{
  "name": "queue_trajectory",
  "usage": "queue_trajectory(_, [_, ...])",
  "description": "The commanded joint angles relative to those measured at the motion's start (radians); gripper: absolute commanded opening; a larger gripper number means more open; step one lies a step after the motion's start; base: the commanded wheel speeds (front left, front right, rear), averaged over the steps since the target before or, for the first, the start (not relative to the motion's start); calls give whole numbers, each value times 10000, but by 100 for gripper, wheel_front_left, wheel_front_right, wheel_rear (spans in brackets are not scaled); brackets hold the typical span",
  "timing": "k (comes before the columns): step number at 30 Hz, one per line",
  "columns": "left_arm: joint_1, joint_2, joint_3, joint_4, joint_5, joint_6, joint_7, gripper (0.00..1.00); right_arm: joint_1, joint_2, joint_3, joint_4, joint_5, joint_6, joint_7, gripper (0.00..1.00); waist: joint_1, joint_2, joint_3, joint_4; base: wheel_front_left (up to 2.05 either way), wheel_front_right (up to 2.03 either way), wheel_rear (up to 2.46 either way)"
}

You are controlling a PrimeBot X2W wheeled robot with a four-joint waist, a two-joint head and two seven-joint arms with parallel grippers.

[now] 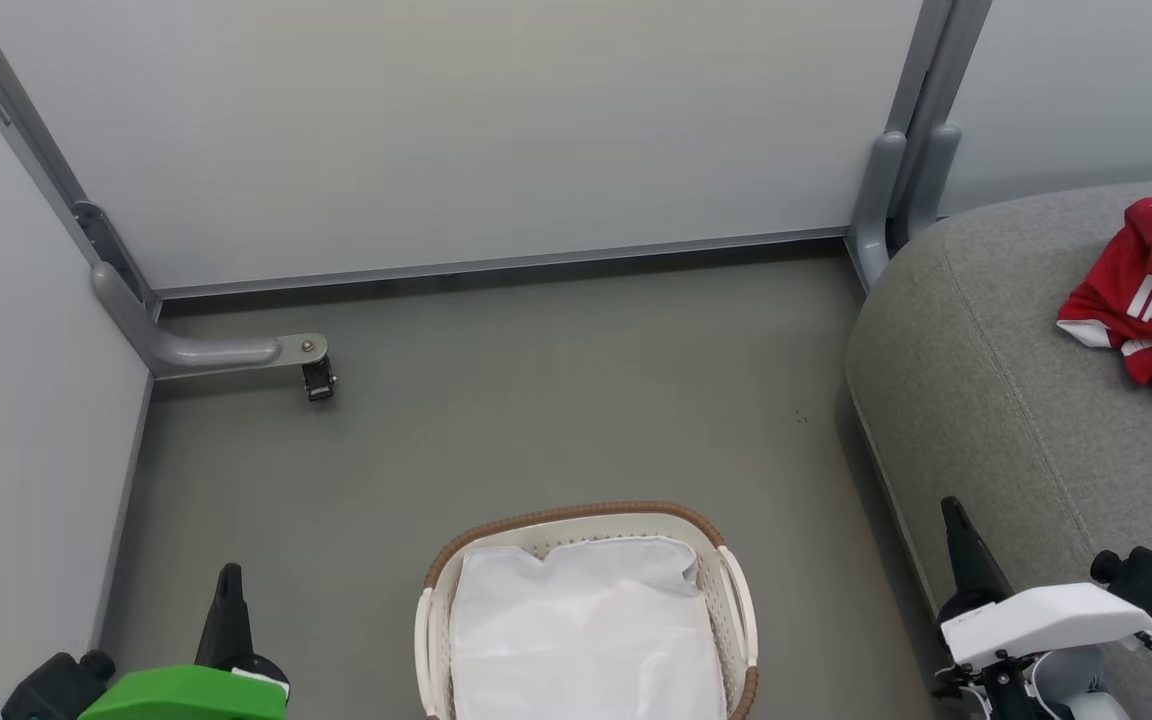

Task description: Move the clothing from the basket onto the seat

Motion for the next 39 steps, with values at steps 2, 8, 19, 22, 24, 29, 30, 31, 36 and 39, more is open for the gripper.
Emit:
queue_trajectory(2, [-311, 21, 74, -131, -402, -79, 104, 0, -199, -89, -84, -164, 418, -3, 104, 0, 0, 0, 3, -4, 0, 0, 0])
queue_trajectory(8, [-438, 21, 170, -144, -1025, -129, 287, 0, -254, -96, -187, -197, 1075, -3, 286, 0, 0, 0, 10, -16, 0, 0, 0])
queue_trajectory(19, [-644, 19, 316, -159, -2094, -204, 614, 0, -324, -104, -361, -240, 2193, -4, 600, 0, 0, 0, 24, -37, 0, 0, 0])
queue_trajectory(22, [-702, 19, 352, -163, -2358, -228, 689, 0, -332, -105, -407, -253, 2469, -5, 674, 0, 0, 0, 28, -42, 0, 0, 0])
queue_trajectory(24, [-746, 18, 375, -168, -2534, -244, 731, 0, -341, -105, -439, -260, 2652, -5, 726, 0, 0, 0, 30, -46, 0, 0, 0])
queue_trajectory(29, [-819, 17, 443, -175, -2973, -263, 870, 0, -380, -106, -519, -280, 3110, -5, 858, 0, 0, 0, 37, -56, 0, 0, 0])
queue_trajectory(30, [-834, 17, 456, -176, -3067, -272, 892, 0, -388, -106, -534, -285, 3207, -5, 884, 0, 0, 0, 38, -58, 0, 0, 0])
queue_trajectory(31, [-844, 17, 468, -177, -3138, -279, 910, 0, -394, -106, -547, -288, 3282, -5, 910, 0, 0, 0, 39, -60, 0, 0, 0])
queue_trajectory(36, [-951, 16, 533, -183, -3564, -320, 1035, 0, -431, -105, -619, -310, 3730, -6, 1041, 0, 0, 0, 46, -70, 0, 0, 0])
queue_trajectory(39, [-980, 16, 562, -185, -3775, -339, 1104, 0, -449, -104, -657, -320, 3940, -6, 1098, 0, 0, 0, 49, -75, 0, 0, 0])
